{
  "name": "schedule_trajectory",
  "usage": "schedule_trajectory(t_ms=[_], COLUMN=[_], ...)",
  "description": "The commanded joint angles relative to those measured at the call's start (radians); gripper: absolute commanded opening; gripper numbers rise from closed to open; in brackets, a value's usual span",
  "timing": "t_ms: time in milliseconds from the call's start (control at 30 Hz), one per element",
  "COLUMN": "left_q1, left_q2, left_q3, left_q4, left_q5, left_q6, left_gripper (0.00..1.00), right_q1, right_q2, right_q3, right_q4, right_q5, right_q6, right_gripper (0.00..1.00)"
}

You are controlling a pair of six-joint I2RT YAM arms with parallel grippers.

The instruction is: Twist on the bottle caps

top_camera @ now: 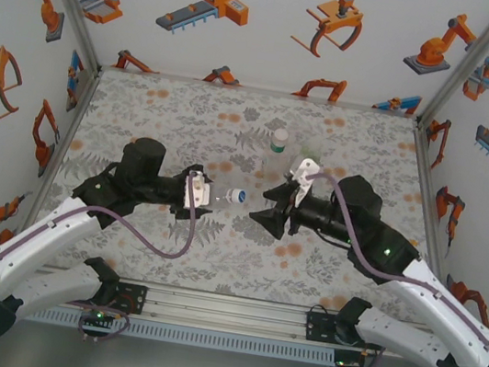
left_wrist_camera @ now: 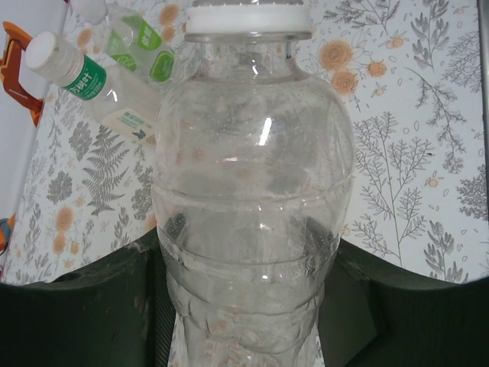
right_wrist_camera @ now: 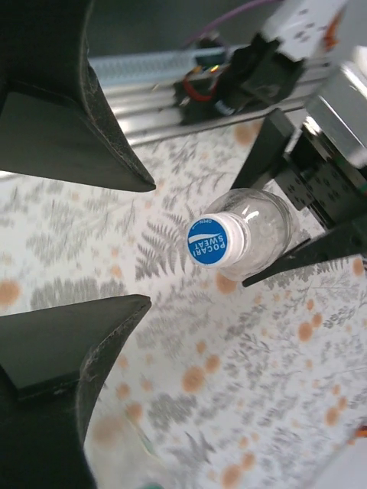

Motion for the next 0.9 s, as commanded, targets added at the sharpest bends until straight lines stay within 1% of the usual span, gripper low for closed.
schedule_trajectory(t_ms=[0, 100, 200, 267, 600, 867], left_q1=[-0.002, -0.003, -0.003, -0.002, -0.002, -0.003], left_q2=[-0.009, -0.006, -0.006, -0.006, 0.001, 0.006], left_q3=[0.036, 0.038, 0.04, 0.04, 0.043, 0.046], left_q4=[-0.014, -0.021, -0.026, -0.027, -0.029, -0.029], left_q5=[0.075, 0.103, 0.116, 0.115, 0.12, 0.125], left_q6=[0.013, 0.02, 0.023, 0.023, 0.02, 0.014], left_gripper=[0.0, 0.0, 0.0, 0.0, 0.0, 0.0], right_q1=[0.006, 0.006, 0.006, 0.006, 0.009, 0.016], right_q2=[0.042, 0.091, 0.118, 0.129, 0.146, 0.149], right_q3=[0.074, 0.119, 0.138, 0.139, 0.128, 0.109], right_q4=[-0.051, -0.077, -0.069, -0.047, -0.002, 0.043], right_q5=[-0.109, -0.111, -0.165, -0.191, -0.232, -0.219], right_q6=[-0.37, -0.432, -0.466, -0.467, -0.467, -0.46], right_gripper=[0.54, 0.54, 0.56, 0.56, 0.54, 0.49])
